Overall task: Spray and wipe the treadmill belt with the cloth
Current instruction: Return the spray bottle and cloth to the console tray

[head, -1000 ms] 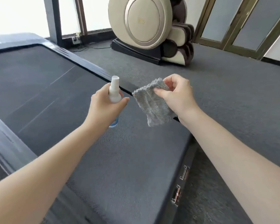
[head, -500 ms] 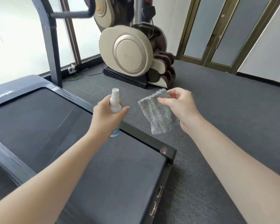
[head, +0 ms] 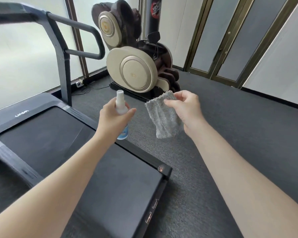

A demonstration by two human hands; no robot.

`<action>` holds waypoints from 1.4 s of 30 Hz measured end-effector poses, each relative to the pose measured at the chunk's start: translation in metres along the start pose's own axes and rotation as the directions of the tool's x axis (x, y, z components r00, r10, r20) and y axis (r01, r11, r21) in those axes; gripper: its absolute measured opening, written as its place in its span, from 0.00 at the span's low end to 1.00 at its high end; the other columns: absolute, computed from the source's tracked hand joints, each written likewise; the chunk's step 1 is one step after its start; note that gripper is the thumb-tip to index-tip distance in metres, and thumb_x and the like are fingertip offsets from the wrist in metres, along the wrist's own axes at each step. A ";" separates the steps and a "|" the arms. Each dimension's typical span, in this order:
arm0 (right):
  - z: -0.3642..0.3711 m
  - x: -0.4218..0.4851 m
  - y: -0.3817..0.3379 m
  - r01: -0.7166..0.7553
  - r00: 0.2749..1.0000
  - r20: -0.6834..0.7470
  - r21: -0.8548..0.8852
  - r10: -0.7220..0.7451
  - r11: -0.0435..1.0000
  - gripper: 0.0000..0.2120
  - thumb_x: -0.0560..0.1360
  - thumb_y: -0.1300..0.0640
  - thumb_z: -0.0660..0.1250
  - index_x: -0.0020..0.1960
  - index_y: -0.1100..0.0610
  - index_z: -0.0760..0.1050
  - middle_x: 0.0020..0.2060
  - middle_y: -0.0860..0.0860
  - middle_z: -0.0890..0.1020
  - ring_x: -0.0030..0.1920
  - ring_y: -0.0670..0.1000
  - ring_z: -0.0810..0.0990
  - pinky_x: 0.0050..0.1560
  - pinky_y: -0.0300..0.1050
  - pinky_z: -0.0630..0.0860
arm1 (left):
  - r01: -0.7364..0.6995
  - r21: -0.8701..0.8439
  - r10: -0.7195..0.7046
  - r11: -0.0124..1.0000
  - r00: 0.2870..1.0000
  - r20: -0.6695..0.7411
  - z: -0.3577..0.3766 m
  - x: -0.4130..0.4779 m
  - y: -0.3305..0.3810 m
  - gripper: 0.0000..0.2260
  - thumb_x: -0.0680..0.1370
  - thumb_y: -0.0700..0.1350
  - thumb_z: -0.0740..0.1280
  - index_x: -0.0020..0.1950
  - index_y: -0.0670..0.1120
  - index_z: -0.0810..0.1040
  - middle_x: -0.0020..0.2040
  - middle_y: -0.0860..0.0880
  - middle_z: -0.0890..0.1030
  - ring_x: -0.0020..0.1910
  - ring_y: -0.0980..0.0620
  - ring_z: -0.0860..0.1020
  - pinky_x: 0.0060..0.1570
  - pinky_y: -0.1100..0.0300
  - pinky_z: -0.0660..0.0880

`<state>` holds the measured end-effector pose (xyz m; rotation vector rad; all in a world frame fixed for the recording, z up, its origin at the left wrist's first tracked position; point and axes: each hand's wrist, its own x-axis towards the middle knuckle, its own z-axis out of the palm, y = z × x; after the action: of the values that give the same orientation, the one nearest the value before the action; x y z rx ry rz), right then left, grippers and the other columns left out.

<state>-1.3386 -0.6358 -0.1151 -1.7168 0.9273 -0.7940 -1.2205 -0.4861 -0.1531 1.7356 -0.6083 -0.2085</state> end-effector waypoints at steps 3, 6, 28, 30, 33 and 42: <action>0.002 -0.007 -0.025 0.009 1.000 0.021 -0.010 -0.008 1.000 0.08 0.67 0.59 0.75 0.43 0.54 0.77 0.45 0.53 0.83 0.48 0.54 0.82 0.52 0.56 0.79 | 0.021 -0.043 -0.021 0.999 1.000 -0.008 -0.017 -0.009 0.015 0.09 0.71 0.46 0.74 0.41 0.46 0.75 0.41 0.39 0.82 0.44 0.37 0.82 0.51 0.40 0.78; 0.014 -0.014 -0.041 0.018 0.998 0.054 -0.023 -0.017 1.000 0.08 0.66 0.59 0.75 0.44 0.55 0.78 0.46 0.53 0.83 0.49 0.53 0.82 0.54 0.55 0.79 | 0.028 -0.061 -0.031 0.998 0.999 -0.038 -0.037 -0.017 0.021 0.09 0.67 0.49 0.72 0.38 0.49 0.74 0.39 0.40 0.81 0.40 0.40 0.81 0.50 0.40 0.78; 0.285 -0.126 -0.165 0.057 0.998 0.022 -0.012 -0.057 0.998 0.10 0.67 0.59 0.75 0.45 0.58 0.78 0.46 0.54 0.83 0.49 0.55 0.81 0.53 0.54 0.79 | -0.006 -0.064 0.002 0.998 0.999 -0.050 -0.346 0.035 -0.057 0.08 0.73 0.41 0.74 0.42 0.42 0.75 0.40 0.40 0.80 0.38 0.49 0.76 0.43 0.53 0.73; 0.304 -0.126 -0.177 0.078 0.996 0.045 -0.020 -0.077 0.997 0.10 0.67 0.58 0.75 0.45 0.58 0.78 0.46 0.54 0.82 0.49 0.55 0.81 0.53 0.55 0.79 | -0.015 -0.061 0.012 0.998 0.998 -0.058 -0.361 0.041 -0.059 0.08 0.73 0.41 0.74 0.42 0.42 0.74 0.40 0.40 0.81 0.38 0.49 0.76 0.43 0.53 0.73; 0.332 -0.118 -0.192 0.103 0.992 0.080 -0.011 -0.102 0.995 0.09 0.67 0.59 0.75 0.44 0.56 0.76 0.46 0.53 0.81 0.50 0.55 0.81 0.54 0.53 0.78 | -0.024 -0.056 0.020 0.998 0.997 -0.069 -0.379 0.056 -0.056 0.08 0.73 0.41 0.73 0.42 0.41 0.75 0.39 0.40 0.81 0.38 0.49 0.76 0.43 0.54 0.73; 0.440 -0.081 -0.241 0.182 0.958 0.212 0.071 -0.193 0.981 0.09 0.69 0.59 0.75 0.42 0.52 0.74 0.44 0.48 0.79 0.48 0.47 0.77 0.52 0.42 0.74 | -0.036 -0.012 0.033 0.999 0.982 -0.184 -0.460 0.133 -0.058 0.08 0.73 0.41 0.73 0.41 0.43 0.75 0.42 0.36 0.82 0.39 0.44 0.79 0.47 0.45 0.78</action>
<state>-0.9556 -0.3154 -0.0224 -1.8236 0.5966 -0.7272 -0.8840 -0.1522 -0.0642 1.7058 -0.4995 -0.0276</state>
